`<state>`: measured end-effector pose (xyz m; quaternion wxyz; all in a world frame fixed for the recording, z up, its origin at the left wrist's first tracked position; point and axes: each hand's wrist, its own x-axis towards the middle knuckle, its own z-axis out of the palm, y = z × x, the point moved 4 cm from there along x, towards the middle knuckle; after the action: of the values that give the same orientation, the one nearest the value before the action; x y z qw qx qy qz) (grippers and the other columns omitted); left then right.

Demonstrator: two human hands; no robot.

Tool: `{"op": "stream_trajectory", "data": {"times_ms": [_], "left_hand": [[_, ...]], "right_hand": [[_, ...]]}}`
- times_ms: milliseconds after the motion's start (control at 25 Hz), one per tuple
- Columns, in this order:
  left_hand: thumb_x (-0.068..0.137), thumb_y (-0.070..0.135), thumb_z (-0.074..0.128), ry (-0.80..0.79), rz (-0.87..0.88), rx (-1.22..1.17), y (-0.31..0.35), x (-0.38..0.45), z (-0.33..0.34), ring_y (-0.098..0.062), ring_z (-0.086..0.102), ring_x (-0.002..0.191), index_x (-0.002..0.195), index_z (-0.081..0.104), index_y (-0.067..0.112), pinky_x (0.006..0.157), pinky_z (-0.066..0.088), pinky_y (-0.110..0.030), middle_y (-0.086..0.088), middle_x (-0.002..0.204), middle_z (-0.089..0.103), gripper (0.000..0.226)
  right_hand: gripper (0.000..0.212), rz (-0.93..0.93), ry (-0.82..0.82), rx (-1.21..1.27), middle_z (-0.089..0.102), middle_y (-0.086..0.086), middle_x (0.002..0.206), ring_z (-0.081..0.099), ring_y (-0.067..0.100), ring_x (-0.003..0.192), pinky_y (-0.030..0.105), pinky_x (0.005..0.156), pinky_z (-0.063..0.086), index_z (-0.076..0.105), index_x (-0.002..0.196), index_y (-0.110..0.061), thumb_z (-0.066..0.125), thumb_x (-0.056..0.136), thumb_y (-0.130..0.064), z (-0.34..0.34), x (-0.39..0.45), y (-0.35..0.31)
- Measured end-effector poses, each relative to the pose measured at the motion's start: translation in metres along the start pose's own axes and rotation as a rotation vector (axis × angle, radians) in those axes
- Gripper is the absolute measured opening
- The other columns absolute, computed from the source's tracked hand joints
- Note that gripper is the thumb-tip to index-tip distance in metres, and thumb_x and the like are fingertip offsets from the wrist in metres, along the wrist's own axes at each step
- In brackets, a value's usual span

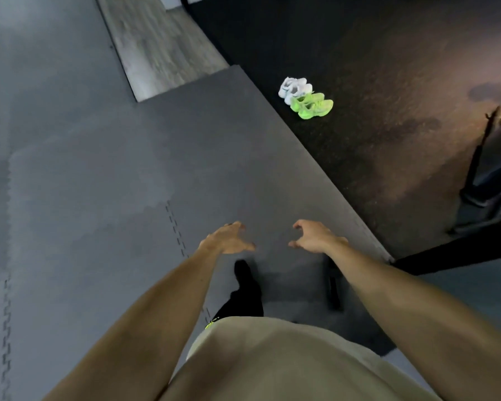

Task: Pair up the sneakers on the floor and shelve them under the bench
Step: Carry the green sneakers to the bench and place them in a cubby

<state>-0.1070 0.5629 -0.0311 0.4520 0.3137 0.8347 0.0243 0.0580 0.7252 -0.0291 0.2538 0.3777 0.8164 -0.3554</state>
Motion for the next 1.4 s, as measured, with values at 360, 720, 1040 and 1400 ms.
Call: {"op": "stream_trajectory", "data": {"times_ms": [360,720,1040,1400], "left_hand": [[0.073,0.068,0.066,-0.037,0.068,0.118,0.032,0.179,-0.191,-0.028,0.041,0.133,0.145,0.034,0.029,0.108,0.036,-0.046,-0.003,0.149,0.037,0.088],[0.072,0.066,0.07,-0.061,0.158,0.188,0.117,0.351,-0.352,-0.025,0.052,0.122,0.14,0.041,0.024,0.098,0.042,-0.037,-0.001,0.139,0.05,0.084],[0.07,0.069,0.069,-0.034,0.141,0.178,0.2,0.476,-0.487,-0.024,0.054,0.118,0.139,0.041,0.025,0.1,0.043,-0.043,-0.004,0.135,0.053,0.086],[0.068,0.068,0.069,-0.066,0.199,0.267,0.263,0.649,-0.616,-0.023,0.051,0.123,0.138,0.042,0.025,0.103,0.041,-0.044,-0.001,0.14,0.05,0.086]], "right_hand": [[0.068,0.144,0.063,0.093,0.05,0.009,0.139,0.053,0.029,0.121,0.043,0.1,0.047,0.045,0.136,-0.021,0.076,0.077,-0.036,-0.133,0.183,-0.063],[0.074,0.147,0.074,0.105,0.049,0.011,0.141,0.049,0.028,0.126,0.04,0.105,0.042,0.041,0.141,-0.013,0.073,0.08,-0.039,-0.284,0.337,-0.087],[0.069,0.09,0.037,0.096,0.047,0.01,0.143,0.047,0.028,0.128,0.037,0.101,0.044,0.042,0.142,-0.015,0.07,0.083,-0.036,-0.444,0.473,-0.105],[0.062,0.177,0.088,0.23,0.056,0.007,0.132,0.055,0.024,0.115,0.038,0.095,0.048,0.049,0.132,-0.02,0.071,0.076,-0.032,-0.564,0.618,-0.125]]}}
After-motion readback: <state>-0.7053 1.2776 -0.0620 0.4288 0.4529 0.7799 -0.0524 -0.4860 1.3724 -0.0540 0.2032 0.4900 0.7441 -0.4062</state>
